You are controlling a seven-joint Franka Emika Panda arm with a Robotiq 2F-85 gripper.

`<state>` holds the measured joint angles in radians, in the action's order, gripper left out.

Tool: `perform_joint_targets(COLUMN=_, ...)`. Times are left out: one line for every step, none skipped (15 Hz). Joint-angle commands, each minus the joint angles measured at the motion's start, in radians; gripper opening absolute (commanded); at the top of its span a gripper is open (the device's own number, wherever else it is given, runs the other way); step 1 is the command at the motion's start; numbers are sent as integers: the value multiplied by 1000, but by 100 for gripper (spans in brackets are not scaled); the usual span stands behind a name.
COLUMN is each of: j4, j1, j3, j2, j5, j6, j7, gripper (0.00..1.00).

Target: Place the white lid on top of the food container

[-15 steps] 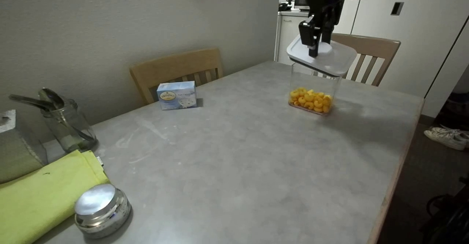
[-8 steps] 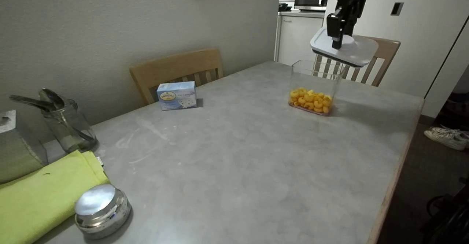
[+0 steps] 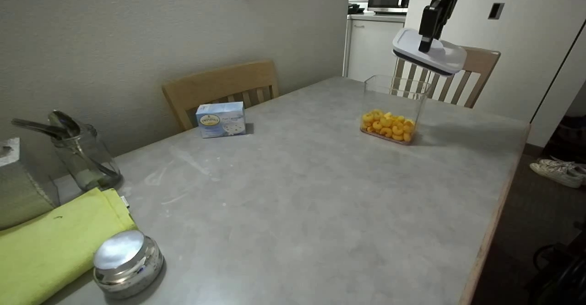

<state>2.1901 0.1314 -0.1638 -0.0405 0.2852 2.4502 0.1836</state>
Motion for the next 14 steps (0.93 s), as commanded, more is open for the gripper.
perform_joint_targets(j4=0, j1=32, j3=-4, j2=-14, j5=-121, j6=92, j7=160, gripper=29)
perform_joint_targets(j4=-4, j1=36, j3=-3, j2=-21, j5=-159, j6=114, j7=193, gripper=29)
perform_joint_targets(j4=-8, j1=40, j3=-2, j2=-33, j5=-200, j6=134, j7=217, gripper=29)
perform_joint_targets(j4=-13, j1=42, j3=1, j2=-42, j5=-242, j6=147, j7=239, gripper=29)
perform_joint_targets(j4=-18, j1=44, j3=6, j2=-55, j5=-285, j6=159, j7=258, gripper=29)
perform_joint_targets(j4=-23, j1=45, j3=10, j2=-66, j5=-322, j6=163, j7=270, gripper=29)
perform_joint_targets(j4=-31, j1=45, j3=15, j2=-78, j5=-357, j6=166, j7=278, gripper=29)
perform_joint_targets(j4=-37, j1=48, j3=20, j2=-89, j5=-388, j6=170, j7=291, gripper=29)
perform_joint_targets(j4=-45, j1=50, j3=26, j2=-102, j5=-413, j6=165, j7=295, gripper=29)
perform_joint_targets(j4=-54, j1=52, j3=30, j2=-113, j5=-434, j6=161, j7=301, gripper=29)
perform_joint_targets(j4=-63, j1=55, j3=34, j2=-123, j5=-449, j6=154, j7=306, gripper=29)
perform_joint_targets(j4=-72, j1=56, j3=36, j2=-132, j5=-453, j6=149, j7=301, gripper=29)
perform_joint_targets(j4=-83, j1=58, j3=38, j2=-142, j5=-454, j6=144, j7=299, gripper=29)
perform_joint_targets(j4=-91, j1=61, j3=39, j2=-149, j5=-452, j6=140, j7=297, gripper=29)
